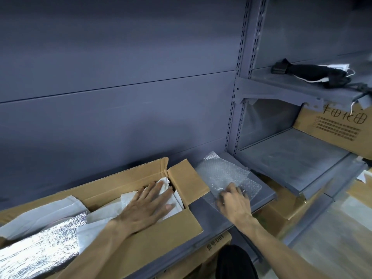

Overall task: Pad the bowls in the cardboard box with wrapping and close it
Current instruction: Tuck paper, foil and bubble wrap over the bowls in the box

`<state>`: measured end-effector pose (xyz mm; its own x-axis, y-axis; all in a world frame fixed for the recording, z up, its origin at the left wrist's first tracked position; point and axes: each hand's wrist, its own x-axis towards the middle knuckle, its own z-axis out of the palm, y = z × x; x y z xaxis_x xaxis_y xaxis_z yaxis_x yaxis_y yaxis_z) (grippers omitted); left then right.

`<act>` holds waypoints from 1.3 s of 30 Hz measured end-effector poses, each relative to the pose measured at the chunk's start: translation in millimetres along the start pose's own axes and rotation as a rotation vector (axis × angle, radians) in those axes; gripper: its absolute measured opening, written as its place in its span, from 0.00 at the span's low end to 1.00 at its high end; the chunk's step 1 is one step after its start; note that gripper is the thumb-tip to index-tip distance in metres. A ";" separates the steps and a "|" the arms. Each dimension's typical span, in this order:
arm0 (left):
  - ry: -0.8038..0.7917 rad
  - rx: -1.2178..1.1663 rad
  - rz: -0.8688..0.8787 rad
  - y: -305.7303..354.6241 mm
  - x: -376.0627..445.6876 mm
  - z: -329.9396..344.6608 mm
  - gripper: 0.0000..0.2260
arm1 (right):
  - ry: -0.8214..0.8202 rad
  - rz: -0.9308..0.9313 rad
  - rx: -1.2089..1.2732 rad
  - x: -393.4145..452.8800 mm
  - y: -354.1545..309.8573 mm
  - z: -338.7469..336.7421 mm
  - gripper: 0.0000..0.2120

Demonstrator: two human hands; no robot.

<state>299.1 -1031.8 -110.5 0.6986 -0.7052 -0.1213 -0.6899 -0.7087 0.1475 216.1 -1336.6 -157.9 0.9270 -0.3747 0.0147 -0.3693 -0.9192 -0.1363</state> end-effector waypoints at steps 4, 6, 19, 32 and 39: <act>0.060 -0.065 0.025 2.3 -4.6 -13.5 0.29 | 0.107 0.047 -0.068 -0.3 -6.0 -4.0 0.12; 0.076 -0.055 0.062 3.9 -8.5 -21.0 0.26 | 0.129 0.059 -0.074 0.2 -11.3 -10.0 0.13; 0.477 -0.041 -0.139 -43.8 -85.6 -58.8 0.16 | 0.498 0.273 0.755 -5.6 -77.2 -101.5 0.10; 0.530 0.181 -0.506 -92.8 -184.6 -45.2 0.21 | 0.301 -0.451 0.717 -66.5 -232.4 -86.4 0.07; 0.562 0.272 -0.610 -117.0 -195.9 -39.5 0.22 | 0.210 -0.547 0.717 -74.6 -268.1 -67.2 0.08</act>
<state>250.6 -810.0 -65.2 0.9016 -0.1377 0.4100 -0.1359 -0.9901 -0.0337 241.6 -1070.3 -55.9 0.9040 0.0112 0.4273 0.3097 -0.7062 -0.6366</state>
